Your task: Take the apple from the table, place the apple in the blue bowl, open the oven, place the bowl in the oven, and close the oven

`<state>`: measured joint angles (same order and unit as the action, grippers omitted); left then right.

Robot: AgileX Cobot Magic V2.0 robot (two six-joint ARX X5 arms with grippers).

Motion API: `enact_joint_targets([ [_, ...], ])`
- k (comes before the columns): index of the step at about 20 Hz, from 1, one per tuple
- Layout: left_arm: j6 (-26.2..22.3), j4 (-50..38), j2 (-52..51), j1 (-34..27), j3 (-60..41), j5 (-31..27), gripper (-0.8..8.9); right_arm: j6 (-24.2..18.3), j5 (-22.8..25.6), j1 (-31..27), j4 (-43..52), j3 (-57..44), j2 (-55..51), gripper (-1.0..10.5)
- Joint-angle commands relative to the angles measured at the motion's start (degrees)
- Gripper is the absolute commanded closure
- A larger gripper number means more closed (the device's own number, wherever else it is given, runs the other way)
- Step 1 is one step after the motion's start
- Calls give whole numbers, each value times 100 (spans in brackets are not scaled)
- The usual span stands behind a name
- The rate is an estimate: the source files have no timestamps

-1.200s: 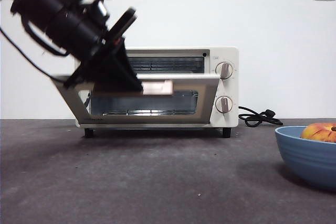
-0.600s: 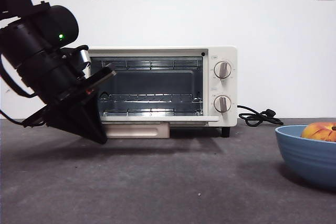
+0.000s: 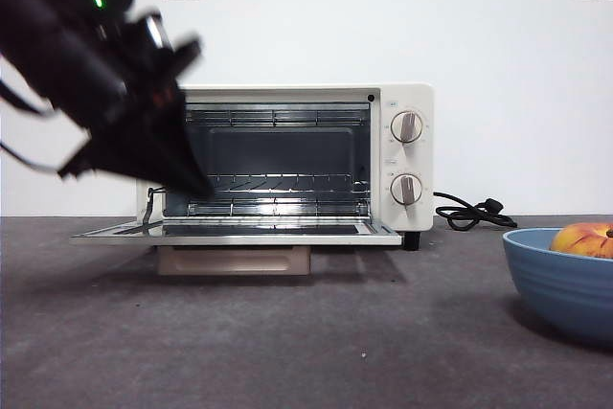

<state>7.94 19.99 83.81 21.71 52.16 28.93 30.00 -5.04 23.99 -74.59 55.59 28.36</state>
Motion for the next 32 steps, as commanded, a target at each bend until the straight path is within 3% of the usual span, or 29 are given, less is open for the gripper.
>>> enact_joint_targets([
  [1,-116,424,-581,9,0,157,820,267,15,4,-111,-11,155,951],
  [5,-378,1058,-1694,9,0,160,820,256,455,4,-37,-216,535,944],
  [12,-566,1875,-2865,7,0,155,820,529,485,-118,1097,-1294,1307,924],
  [14,-699,2181,-3067,9,0,155,820,605,457,-341,1473,-1386,1596,796],
  [20,-970,2660,-3388,-2,0,153,820,227,466,-975,1912,-1388,2551,754],
  [23,-1029,2758,-3405,-2,0,153,820,190,173,-1161,2295,-1386,3001,753],
  [32,-1163,2846,-3405,-2,0,153,820,85,380,-1207,2594,-1386,4037,752],
])
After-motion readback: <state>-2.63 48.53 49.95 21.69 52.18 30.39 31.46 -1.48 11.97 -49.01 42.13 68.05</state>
